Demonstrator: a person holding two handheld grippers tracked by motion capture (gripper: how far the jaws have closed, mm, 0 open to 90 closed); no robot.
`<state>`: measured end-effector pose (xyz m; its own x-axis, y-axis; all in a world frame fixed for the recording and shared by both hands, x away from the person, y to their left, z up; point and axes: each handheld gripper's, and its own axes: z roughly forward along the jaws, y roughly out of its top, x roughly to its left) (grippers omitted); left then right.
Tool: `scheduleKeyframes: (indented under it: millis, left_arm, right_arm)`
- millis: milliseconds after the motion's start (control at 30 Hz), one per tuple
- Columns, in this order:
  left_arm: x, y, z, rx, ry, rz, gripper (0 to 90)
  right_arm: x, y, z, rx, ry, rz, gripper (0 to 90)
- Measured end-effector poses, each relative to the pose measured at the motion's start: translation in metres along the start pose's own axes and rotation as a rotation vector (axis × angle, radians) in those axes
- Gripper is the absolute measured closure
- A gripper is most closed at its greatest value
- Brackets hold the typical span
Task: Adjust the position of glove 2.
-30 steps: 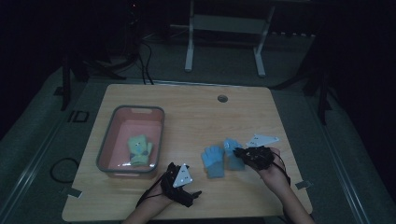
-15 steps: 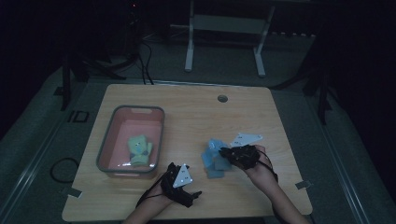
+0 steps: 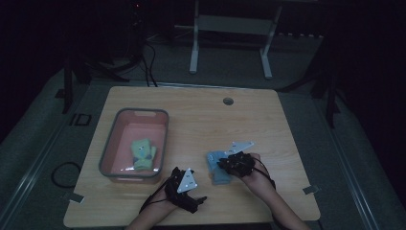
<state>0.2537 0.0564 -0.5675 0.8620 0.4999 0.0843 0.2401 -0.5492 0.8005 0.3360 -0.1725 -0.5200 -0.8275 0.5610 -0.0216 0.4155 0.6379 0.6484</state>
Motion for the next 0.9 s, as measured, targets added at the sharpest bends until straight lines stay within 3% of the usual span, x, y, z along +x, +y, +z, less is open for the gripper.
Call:
scheduleKeyframes:
  millis: [133,300,500,633,800,900]
  left_arm:
    - [0.000,0.000,0.000,0.001,0.000,-0.001,2.7]
    - [0.000,0.000,0.000,0.001,-0.001,0.000,2.7]
    - [0.001,0.002,-0.002,-0.021,-0.003,-0.008,2.7]
    - [0.000,0.005,-0.006,-0.044,0.010,-0.006,2.7]
    - [-0.002,0.007,-0.007,-0.053,0.011,-0.007,2.7]
    - [-0.008,0.014,-0.010,-0.059,0.001,-0.014,4.9]
  right_arm:
    - [0.000,-0.006,0.010,0.030,0.023,-0.006,71.3]
    - [-0.001,-0.008,0.014,0.025,0.033,0.008,64.7]
    - [-0.001,-0.006,0.007,0.009,0.051,0.009,55.3]
    - [-0.002,-0.005,-0.004,-0.027,0.062,0.031,40.7]
    - [-0.008,-0.008,-0.013,-0.067,0.113,0.057,17.4]
    - [-0.011,-0.011,-0.016,-0.064,0.097,0.050,13.9]
